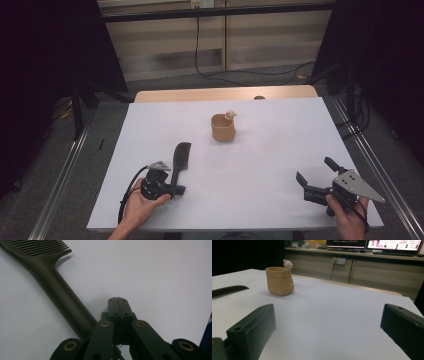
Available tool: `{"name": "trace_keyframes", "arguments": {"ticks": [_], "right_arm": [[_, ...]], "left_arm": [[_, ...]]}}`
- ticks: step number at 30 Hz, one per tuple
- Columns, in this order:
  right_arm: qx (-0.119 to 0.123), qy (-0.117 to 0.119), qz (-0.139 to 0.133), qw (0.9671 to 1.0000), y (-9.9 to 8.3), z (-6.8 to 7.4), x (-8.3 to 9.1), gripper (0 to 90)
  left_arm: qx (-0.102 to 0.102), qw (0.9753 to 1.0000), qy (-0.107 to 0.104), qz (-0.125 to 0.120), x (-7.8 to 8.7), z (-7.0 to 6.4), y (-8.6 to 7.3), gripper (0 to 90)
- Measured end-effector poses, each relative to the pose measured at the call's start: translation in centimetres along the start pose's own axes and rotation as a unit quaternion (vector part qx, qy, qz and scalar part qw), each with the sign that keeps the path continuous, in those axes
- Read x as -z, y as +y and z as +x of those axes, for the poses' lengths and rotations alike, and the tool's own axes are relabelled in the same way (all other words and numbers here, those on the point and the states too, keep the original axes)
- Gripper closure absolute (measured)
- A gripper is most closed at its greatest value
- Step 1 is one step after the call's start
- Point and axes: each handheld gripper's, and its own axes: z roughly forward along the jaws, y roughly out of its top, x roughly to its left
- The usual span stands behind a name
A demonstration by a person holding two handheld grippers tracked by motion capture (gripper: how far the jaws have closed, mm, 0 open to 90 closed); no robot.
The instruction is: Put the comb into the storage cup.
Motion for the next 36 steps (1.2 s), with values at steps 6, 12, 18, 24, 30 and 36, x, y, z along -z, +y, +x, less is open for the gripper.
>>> {"name": "trace_keyframes", "arguments": {"ticks": [6,12,18,24,30,36], "right_arm": [[0.000,0.000,0.000,1.0000,0.0,0.0,0.0,0.0],[-0.001,0.000,0.000,1.0000,0.0,0.0,0.0,0.0],[0.000,0.000,0.000,1.0000,0.0,0.0,0.0,0.0],[0.000,-0.001,0.001,1.0000,0.0,0.0,0.0,0.0],[0.000,-0.001,0.001,1.0000,0.0,0.0,0.0,0.0],[0.000,-0.002,0.001,1.0000,0.0,0.1,0.0,0.0]], "left_arm": [[0.004,1.0000,0.001,0.002,0.1,0.1,-0.1,90.0],[0.007,1.0000,-0.001,0.004,0.3,0.2,-0.2,90.0],[0.011,0.9999,0.002,0.005,0.4,0.3,-0.2,90.0],[0.012,0.9999,0.005,0.010,0.8,0.5,-0.4,90.0],[0.002,0.9997,0.018,0.016,1.1,0.5,-0.5,90.0],[0.000,0.9997,0.018,0.018,1.2,0.6,-0.5,90.0]]}}
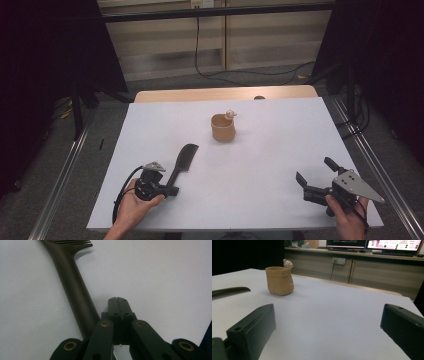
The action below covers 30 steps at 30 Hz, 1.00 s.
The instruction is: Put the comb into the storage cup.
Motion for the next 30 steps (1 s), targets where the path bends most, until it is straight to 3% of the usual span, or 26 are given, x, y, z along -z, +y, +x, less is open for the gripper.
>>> {"name": "trace_keyframes", "arguments": {"ticks": [9,17,24,30], "right_arm": [[0.000,0.001,0.000,1.0000,0.0,-0.1,0.0,0.0],[0.000,0.001,0.000,1.0000,0.0,-0.1,0.0,0.0],[0.000,0.000,0.000,1.0000,0.0,-0.1,0.0,0.0],[0.000,0.001,0.000,1.0000,0.0,0.0,0.0,0.0]], "left_arm": [[0.003,1.0000,0.004,-0.005,0.0,-0.1,0.0,90.0],[-0.010,0.9992,-0.004,-0.039,0.7,-0.4,0.0,90.0],[-0.019,0.9955,-0.002,-0.093,1.7,-0.8,0.2,90.0],[-0.028,0.9905,0.012,-0.134,2.7,-0.9,0.2,80.4]]}}
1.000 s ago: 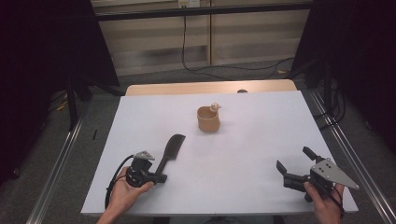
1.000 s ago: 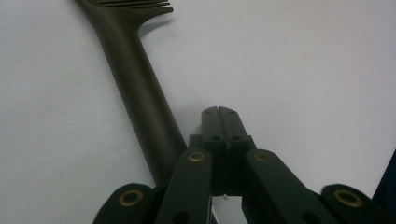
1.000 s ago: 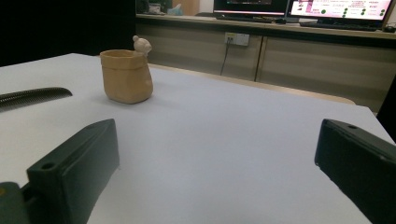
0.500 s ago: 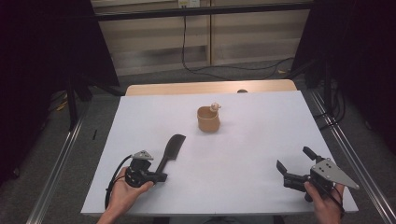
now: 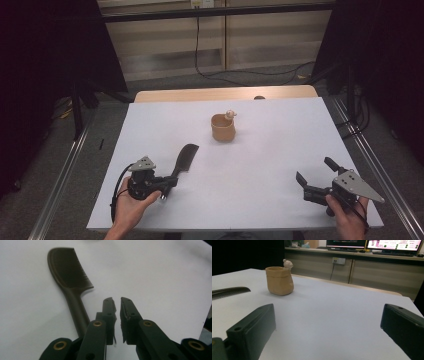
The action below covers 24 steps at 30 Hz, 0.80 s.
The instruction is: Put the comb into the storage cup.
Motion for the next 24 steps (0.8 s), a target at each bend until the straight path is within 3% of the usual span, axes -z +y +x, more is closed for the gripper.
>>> {"name": "trace_keyframes", "arguments": {"ticks": [2,9,15,18,21,23,24], "right_arm": [[0.000,0.000,0.000,1.0000,0.0,0.0,0.0,0.0],[0.000,-0.001,-0.001,1.0000,0.0,0.0,0.0,0.0],[0.000,0.001,-0.001,1.0000,0.0,0.0,0.0,0.0],[0.001,0.002,0.000,1.0000,0.0,0.0,0.0,0.0],[0.000,0.001,0.000,1.0000,0.0,0.0,0.0,0.0],[0.000,0.001,0.000,1.0000,0.0,0.0,0.0,0.0],[0.000,0.001,0.000,1.0000,0.0,0.0,0.0,0.0]], "left_arm": [[-0.012,0.9999,-0.001,-0.008,0.2,-0.2,0.1,75.8],[-0.022,0.9993,0.001,-0.029,0.8,-0.8,0.5,56.3],[-0.020,0.9980,0.027,-0.054,1.1,-0.9,0.7,24.1],[-0.027,0.9967,0.042,-0.064,1.2,-0.7,0.8,14.6],[-0.012,0.9956,0.055,-0.075,1.4,-0.5,0.6,3.4],[-0.013,0.9964,0.049,-0.068,1.8,-0.3,0.6,3.7],[-0.012,0.9959,0.060,-0.067,1.9,-0.2,0.6,5.3]]}}
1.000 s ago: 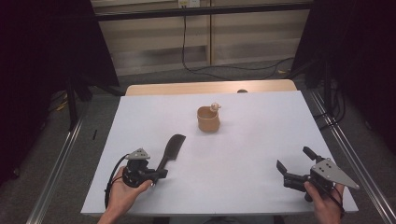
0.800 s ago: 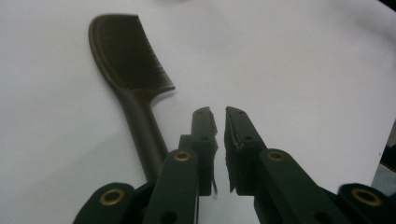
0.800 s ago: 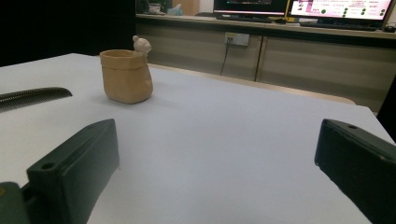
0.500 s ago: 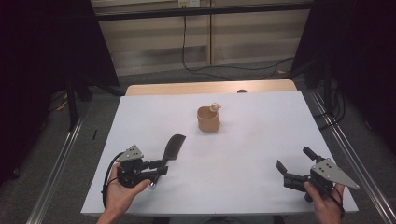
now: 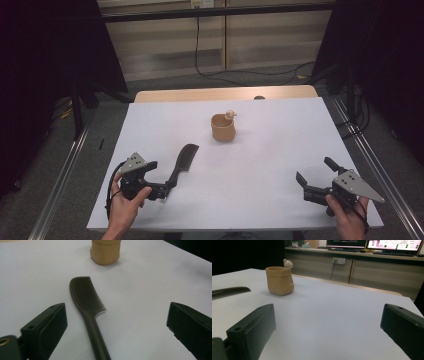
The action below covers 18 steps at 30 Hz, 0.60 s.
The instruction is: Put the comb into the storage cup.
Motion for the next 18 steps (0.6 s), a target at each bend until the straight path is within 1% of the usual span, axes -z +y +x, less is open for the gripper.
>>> {"name": "trace_keyframes", "arguments": {"ticks": [1,2,3,5,6,7,8,9,10,12,13,16,17,18], "right_arm": [[0.000,0.000,0.000,1.0000,0.0,0.0,0.0,0.0],[0.000,0.000,0.000,1.0000,0.0,0.0,0.0,0.0],[0.000,0.000,0.000,1.0000,0.0,0.0,0.0,0.0],[0.000,0.001,0.000,1.0000,0.0,0.0,0.0,0.0],[0.000,0.001,0.000,1.0000,0.0,0.0,0.0,0.0],[0.000,0.001,0.000,1.0000,0.0,0.0,0.0,0.0],[0.000,0.002,0.000,1.0000,0.0,0.0,0.0,0.0],[0.000,0.003,-0.001,1.0000,0.0,0.0,0.0,0.0],[0.000,0.003,-0.001,1.0000,0.0,0.0,0.0,0.0],[0.000,0.002,0.000,1.0000,0.0,0.0,0.0,0.0],[0.000,0.001,0.000,1.0000,0.0,0.0,0.0,0.0],[0.001,0.001,0.002,1.0000,0.0,0.0,-0.1,0.0],[0.003,0.002,0.002,1.0000,0.0,0.0,-0.1,0.0],[0.002,0.003,0.001,1.0000,0.0,0.0,-0.1,0.0]], "left_arm": [[-0.003,0.9999,0.012,0.001,0.1,0.1,0.0,5.0],[-0.005,0.9999,0.011,0.000,0.2,0.2,0.0,4.4],[-0.003,0.9999,0.009,0.007,0.3,0.4,0.1,4.5],[0.002,0.9998,-0.005,0.018,0.3,0.9,0.2,4.4],[0.002,0.9997,-0.004,0.022,0.2,1.1,0.2,4.3],[0.001,0.9998,-0.001,0.022,0.0,1.2,0.1,4.3],[-0.003,0.9996,0.004,0.026,-0.2,1.3,0.1,4.5],[-0.006,0.9995,0.015,0.029,-0.4,1.4,0.1,4.5],[-0.009,0.9990,0.027,0.035,-0.5,1.4,0.1,5.0],[-0.018,0.9981,0.034,0.049,-0.8,1.6,0.2,6.1],[-0.026,0.9975,0.031,0.058,-0.9,1.7,0.3,6.3],[-0.019,0.9979,0.012,0.061,-1.2,1.9,0.6,6.6],[-0.017,0.9978,0.010,0.062,-1.3,1.9,0.6,6.6],[-0.019,0.9975,0.013,0.067,-1.5,1.9,0.7,6.6]]}}
